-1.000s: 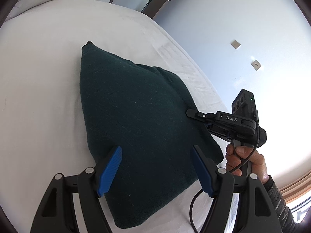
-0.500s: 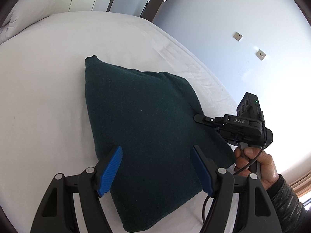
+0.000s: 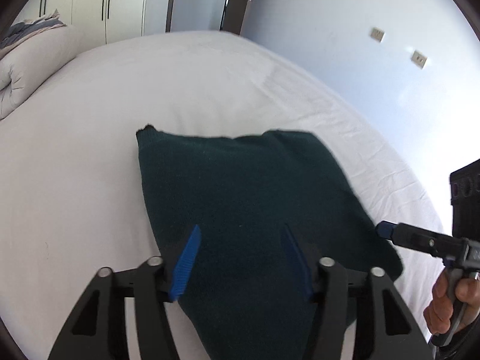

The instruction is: Fold small clothes

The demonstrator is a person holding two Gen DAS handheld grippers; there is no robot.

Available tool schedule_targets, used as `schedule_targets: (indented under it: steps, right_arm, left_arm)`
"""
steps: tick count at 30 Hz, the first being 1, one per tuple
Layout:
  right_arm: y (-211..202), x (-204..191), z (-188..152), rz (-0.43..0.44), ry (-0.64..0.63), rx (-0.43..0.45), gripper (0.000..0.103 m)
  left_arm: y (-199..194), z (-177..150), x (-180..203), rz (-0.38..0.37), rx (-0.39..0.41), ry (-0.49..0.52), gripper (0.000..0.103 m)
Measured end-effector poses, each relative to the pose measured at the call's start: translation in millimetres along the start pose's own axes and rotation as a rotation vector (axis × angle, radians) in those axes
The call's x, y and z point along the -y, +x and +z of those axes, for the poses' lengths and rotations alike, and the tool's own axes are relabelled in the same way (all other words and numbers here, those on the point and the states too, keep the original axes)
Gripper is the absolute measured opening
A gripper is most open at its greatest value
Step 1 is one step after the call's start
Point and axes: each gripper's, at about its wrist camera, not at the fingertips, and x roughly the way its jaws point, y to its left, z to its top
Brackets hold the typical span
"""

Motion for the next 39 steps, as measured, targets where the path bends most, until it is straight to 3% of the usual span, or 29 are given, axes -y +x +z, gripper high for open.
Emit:
schedule_targets:
  steps: [2, 3, 4, 5, 6, 10, 12, 16, 18, 20, 24, 28, 31, 33, 35, 37, 39]
  right_arm:
    - [19.8, 7.2, -7.3, -0.056, 0.004, -0.053, 0.043]
    - [29.5, 19.7, -9.4, -0.084, 0.038, -0.079, 0.026]
    - [31.3, 32.4, -13.5, -0.096, 0.064, -0.086, 0.019]
    - [34.0, 43.2, -15.8, -0.101, 0.089, -0.081, 0.003]
    - [34.0, 50.7, -17.4, -0.102, 0.102, -0.076, 0.000]
    - [35.6, 60.5, -23.1, -0.081, 0.128, -0.066, 0.000]
    - [33.6, 45.8, -22.5, -0.106, 0.115, -0.055, 0.005]
    - [20.8, 3.6, -33.5, -0.087, 0.029, -0.040, 0.005]
    - [25.5, -6.1, -45.4, -0.094, -0.002, -0.073, 0.005]
    - [38.6, 1.4, -61.0, -0.169, -0.023, -0.141, 0.005]
    - [36.3, 33.2, -72.4, -0.062, 0.099, -0.099, 0.000]
    - [34.0, 16.0, -68.7, -0.084, 0.069, -0.094, 0.005]
    - [19.2, -4.5, -55.1, -0.043, 0.020, -0.037, 0.005]
    - [15.8, -8.8, -48.3, -0.039, 0.006, -0.014, 0.005]
    - [24.6, -5.3, -46.3, -0.063, 0.009, -0.039, 0.005]
    - [40.7, 7.6, -53.0, -0.126, 0.030, -0.096, 0.005]
    - [41.4, 33.0, -60.3, -0.077, 0.069, -0.087, 0.004]
  left_arm:
    - [24.8, -0.9, -7.0, 0.033, -0.059, -0.018, 0.034]
    - [28.6, -1.5, -11.0, 0.022, -0.056, -0.035, 0.034]
    - [30.4, -2.2, -13.0, 0.016, -0.056, -0.048, 0.034]
    - [32.6, -3.0, -12.2, 0.019, -0.057, -0.047, 0.034]
    - [35.3, -4.4, -9.7, 0.032, -0.057, -0.033, 0.034]
    - [38.7, -6.6, -4.0, 0.061, -0.059, -0.015, 0.034]
    - [38.8, -6.2, -4.2, 0.063, -0.073, -0.012, 0.034]
    - [38.0, -10.9, 5.6, 0.111, -0.066, 0.023, 0.035]
    - [37.7, -12.6, 7.7, 0.121, -0.061, 0.026, 0.035]
    - [37.7, -13.8, 8.2, 0.119, -0.064, 0.026, 0.034]
    - [37.0, -14.0, 5.8, 0.112, -0.065, 0.026, 0.034]
    - [17.5, -8.0, 5.5, 0.108, -0.054, 0.010, 0.031]
    - [-6.7, -12.3, 10.3, 0.173, 0.023, 0.034, 0.031]
    - [-7.2, -24.9, 11.4, 0.215, 0.027, 0.047, 0.031]
    - [-2.7, -40.0, 16.5, 0.231, 0.009, 0.060, 0.031]
    - [1.8, -58.4, 32.8, 0.310, 0.041, 0.144, 0.032]
    - [7.4, -63.1, 40.6, 0.341, 0.041, 0.165, 0.034]
